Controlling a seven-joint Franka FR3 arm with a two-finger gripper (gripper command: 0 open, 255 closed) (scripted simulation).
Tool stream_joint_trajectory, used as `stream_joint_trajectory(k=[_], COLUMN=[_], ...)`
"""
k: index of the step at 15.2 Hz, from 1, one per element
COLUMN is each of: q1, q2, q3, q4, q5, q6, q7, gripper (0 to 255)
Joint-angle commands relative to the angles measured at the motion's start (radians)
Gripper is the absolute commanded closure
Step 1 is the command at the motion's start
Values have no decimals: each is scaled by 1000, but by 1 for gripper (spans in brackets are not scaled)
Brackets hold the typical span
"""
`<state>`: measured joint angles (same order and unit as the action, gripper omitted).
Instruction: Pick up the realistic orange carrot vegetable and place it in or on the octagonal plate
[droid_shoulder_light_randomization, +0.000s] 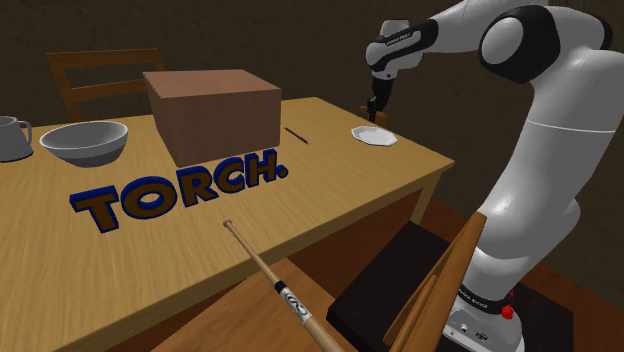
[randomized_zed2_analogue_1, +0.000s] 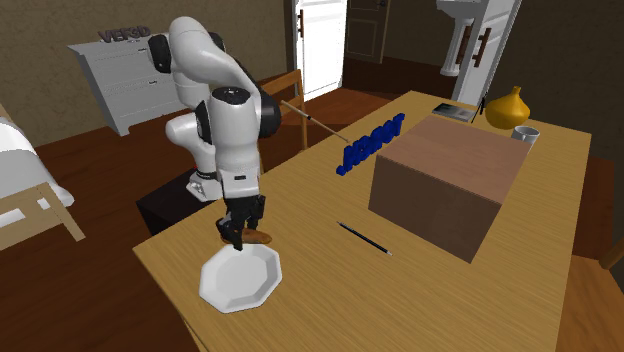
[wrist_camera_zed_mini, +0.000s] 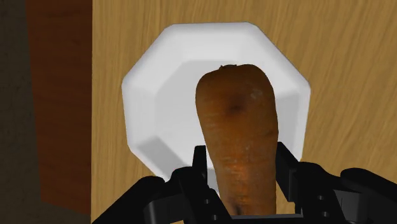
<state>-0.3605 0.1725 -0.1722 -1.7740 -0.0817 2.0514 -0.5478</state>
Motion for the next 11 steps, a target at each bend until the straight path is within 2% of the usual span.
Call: stream_joint_trajectory(k=[1,11], q1=[-35,-38], q2=[36,72], q3=[-20,-18], q4=[46,-42], q5=[18,21], q6=[-4,119], q7=[-62,-56], gripper=[255,255])
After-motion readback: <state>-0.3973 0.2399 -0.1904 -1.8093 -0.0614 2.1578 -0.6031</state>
